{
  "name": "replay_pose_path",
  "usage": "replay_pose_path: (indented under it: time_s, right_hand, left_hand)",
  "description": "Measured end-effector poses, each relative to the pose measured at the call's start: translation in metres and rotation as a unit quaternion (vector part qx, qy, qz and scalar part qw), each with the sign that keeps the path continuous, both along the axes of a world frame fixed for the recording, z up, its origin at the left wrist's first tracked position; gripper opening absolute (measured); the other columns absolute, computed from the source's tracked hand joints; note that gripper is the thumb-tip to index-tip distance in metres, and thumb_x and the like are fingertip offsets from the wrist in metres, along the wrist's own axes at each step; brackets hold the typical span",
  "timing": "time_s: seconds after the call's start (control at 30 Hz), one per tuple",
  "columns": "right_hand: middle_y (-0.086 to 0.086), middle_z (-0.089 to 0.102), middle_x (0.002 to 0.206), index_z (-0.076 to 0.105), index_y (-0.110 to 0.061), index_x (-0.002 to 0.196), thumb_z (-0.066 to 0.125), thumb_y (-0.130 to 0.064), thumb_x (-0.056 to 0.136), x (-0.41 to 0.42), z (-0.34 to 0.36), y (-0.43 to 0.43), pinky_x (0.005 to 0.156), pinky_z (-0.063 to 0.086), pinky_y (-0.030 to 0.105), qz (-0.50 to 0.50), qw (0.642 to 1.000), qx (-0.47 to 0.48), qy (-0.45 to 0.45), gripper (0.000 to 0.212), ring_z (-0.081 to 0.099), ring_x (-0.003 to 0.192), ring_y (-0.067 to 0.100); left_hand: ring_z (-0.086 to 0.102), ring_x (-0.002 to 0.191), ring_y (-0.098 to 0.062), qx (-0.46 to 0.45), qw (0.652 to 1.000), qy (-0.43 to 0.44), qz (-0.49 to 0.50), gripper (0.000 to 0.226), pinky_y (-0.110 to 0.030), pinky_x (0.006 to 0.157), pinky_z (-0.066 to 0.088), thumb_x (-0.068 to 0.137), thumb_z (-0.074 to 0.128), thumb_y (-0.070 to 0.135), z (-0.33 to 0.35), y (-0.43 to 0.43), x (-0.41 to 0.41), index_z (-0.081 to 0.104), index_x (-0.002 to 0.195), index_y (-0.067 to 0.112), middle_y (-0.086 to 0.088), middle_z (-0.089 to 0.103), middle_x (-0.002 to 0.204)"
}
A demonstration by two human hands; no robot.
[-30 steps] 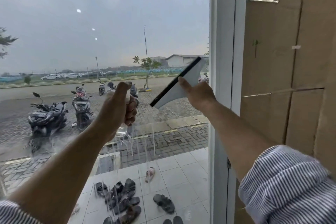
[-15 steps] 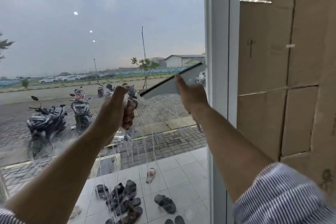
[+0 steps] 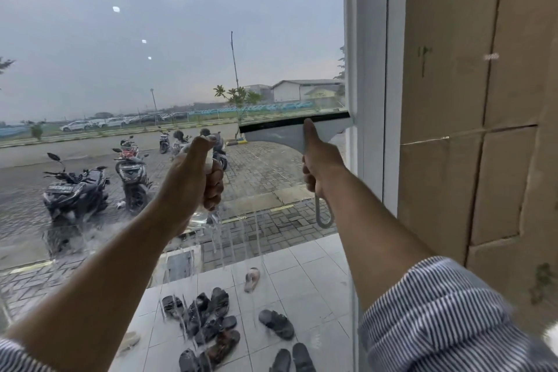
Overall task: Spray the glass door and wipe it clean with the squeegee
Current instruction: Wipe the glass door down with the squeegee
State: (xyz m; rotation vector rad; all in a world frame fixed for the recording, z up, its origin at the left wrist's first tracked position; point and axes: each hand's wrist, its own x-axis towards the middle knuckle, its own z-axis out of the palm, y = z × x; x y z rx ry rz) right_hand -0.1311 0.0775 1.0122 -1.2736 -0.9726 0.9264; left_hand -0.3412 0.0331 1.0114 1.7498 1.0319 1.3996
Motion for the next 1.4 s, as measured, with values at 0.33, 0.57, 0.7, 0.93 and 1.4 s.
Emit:
replay_pose_path:
  time_s: [0.33, 0.57, 0.7, 0.93, 1.4]
  right_hand:
    - [-0.004, 0.028, 0.044, 0.034, -0.019, 0.063, 0.042, -0.081, 0.084, -0.057, -0.049, -0.014, 0.036, 0.022, 0.017, 0.033, 0.954, -0.085, 0.286, 0.066, 0.022, 0.033, 0.013]
    - [-0.003, 0.025, 0.041, 0.031, -0.019, 0.063, 0.041, -0.077, 0.087, -0.121, -0.064, -0.028, 0.038, 0.019, 0.011, 0.038, 0.892, -0.114, 0.436, 0.064, 0.019, 0.029, 0.012]
    - [-0.003, 0.024, 0.039, 0.029, -0.020, 0.063, 0.039, -0.075, 0.089, -0.173, -0.076, -0.035, 0.040, 0.018, 0.011, 0.046, 0.866, -0.121, 0.482, 0.062, 0.018, 0.028, 0.012]
    - [-0.002, 0.026, 0.036, 0.028, -0.019, 0.058, 0.035, -0.075, 0.090, -0.274, -0.070, -0.056, 0.043, 0.019, 0.011, 0.063, 0.850, -0.131, 0.507, 0.065, 0.019, 0.028, 0.012]
    - [-0.004, 0.027, 0.042, 0.031, -0.019, 0.060, 0.039, -0.086, 0.079, -0.465, -0.068, -0.089, 0.039, 0.019, 0.013, 0.108, 0.861, -0.156, 0.473, 0.070, 0.019, 0.031, 0.013]
  left_hand:
    - [0.030, 0.043, -0.016, -0.021, 1.000, -0.001, 0.006, 0.057, -0.023, 0.042, 0.027, 0.099, 0.032, 0.046, -0.005, 0.000, -0.052, 0.038, 0.051, 0.016, -0.002, 0.036, 0.044]
    - [0.032, 0.040, -0.017, -0.027, 1.000, 0.002, 0.009, 0.051, -0.021, 0.041, 0.028, 0.083, 0.038, 0.058, -0.005, -0.016, -0.104, 0.038, 0.054, 0.015, -0.002, 0.036, 0.045]
    - [0.030, 0.042, -0.017, -0.023, 1.000, 0.001, 0.016, 0.049, -0.026, 0.046, 0.027, 0.087, 0.037, 0.056, -0.004, -0.033, -0.151, 0.037, 0.057, 0.017, 0.000, 0.036, 0.046]
    - [0.031, 0.039, -0.016, -0.026, 0.999, -0.010, 0.034, 0.051, -0.026, 0.046, 0.027, 0.078, 0.041, 0.062, 0.009, -0.062, -0.250, 0.041, 0.050, 0.020, 0.001, 0.037, 0.043]
    - [0.023, 0.041, -0.016, -0.043, 0.988, -0.143, -0.037, 0.058, -0.026, 0.046, 0.022, 0.090, 0.036, 0.057, 0.027, -0.119, -0.362, 0.038, 0.045, 0.021, 0.002, 0.031, 0.041]
